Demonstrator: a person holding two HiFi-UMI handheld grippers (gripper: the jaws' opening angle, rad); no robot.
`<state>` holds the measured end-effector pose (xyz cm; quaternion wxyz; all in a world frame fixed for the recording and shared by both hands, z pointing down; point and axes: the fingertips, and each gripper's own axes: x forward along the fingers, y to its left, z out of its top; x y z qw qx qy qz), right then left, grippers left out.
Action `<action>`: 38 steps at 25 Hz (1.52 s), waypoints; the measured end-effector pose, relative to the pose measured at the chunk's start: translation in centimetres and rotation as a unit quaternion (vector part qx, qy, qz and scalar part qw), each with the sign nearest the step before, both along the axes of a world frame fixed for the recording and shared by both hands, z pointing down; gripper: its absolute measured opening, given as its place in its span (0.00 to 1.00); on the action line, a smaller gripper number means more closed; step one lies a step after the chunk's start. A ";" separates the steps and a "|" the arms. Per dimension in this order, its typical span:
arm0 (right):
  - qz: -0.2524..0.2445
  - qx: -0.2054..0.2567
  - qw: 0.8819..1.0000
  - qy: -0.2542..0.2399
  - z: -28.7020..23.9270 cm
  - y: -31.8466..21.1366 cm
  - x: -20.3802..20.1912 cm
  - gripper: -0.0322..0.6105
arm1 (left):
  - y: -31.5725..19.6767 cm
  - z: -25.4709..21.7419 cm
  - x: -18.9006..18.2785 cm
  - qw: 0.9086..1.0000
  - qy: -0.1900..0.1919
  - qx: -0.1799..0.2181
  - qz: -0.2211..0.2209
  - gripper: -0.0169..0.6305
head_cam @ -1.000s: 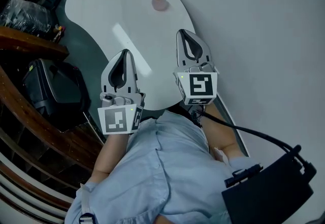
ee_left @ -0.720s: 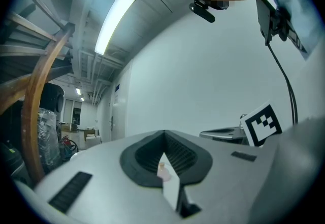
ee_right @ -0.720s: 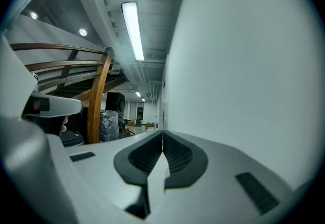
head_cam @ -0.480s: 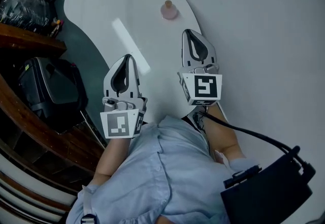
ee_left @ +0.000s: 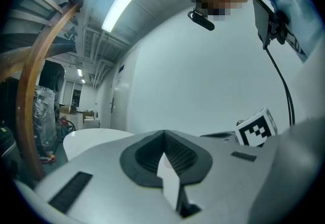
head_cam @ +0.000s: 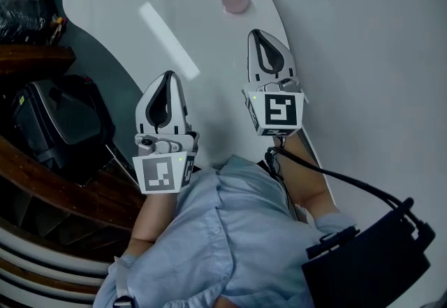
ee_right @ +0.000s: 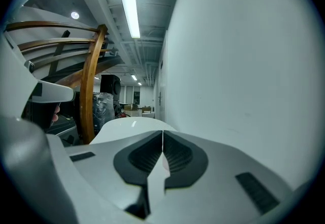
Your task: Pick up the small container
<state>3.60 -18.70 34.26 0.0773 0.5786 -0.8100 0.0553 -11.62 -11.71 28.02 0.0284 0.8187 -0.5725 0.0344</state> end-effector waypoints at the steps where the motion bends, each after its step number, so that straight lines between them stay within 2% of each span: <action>1: 0.002 -0.007 1.000 0.002 0.5 -0.2 -0.1 0.05 | -0.2 0.3 -0.3 1.000 0.001 -0.006 -0.001 0.02; 6: 0.008 -0.029 1.000 0.009 2.5 -0.9 -0.1 0.05 | -0.8 1.9 -0.8 1.000 0.006 -0.028 -0.001 0.02; 13: 0.001 -0.031 1.000 0.005 3.2 -1.7 -1.2 0.06 | -1.3 3.0 -1.1 0.999 0.013 -0.046 0.007 0.03; 14: -0.007 -0.028 1.000 -0.003 3.1 -1.8 -1.5 0.19 | -1.4 3.2 -1.2 0.999 0.014 -0.048 0.006 0.02; 15: -0.017 -0.028 0.999 -0.011 3.1 -1.9 -1.9 0.48 | -1.4 3.4 -1.3 0.999 0.014 -0.051 0.005 0.02; 16: -0.025 -0.029 0.999 -0.016 3.2 -2.0 -2.2 0.53 | -1.4 3.6 -1.5 0.998 0.014 -0.055 0.005 0.03; 25: -0.006 -0.046 0.999 -0.004 4.9 -2.1 -1.9 0.53 | -1.6 5.0 -1.9 0.997 0.017 -0.075 0.003 0.03; 31: -0.007 -0.038 0.999 0.009 4.5 -2.8 -1.9 0.53 | -1.3 5.1 -2.4 0.996 0.025 -0.084 0.000 0.03; 38: -0.008 -0.026 1.000 0.009 5.0 -7.1 -1.4 0.53 | -2.0 6.9 -2.1 0.994 0.027 -0.105 -0.010 0.03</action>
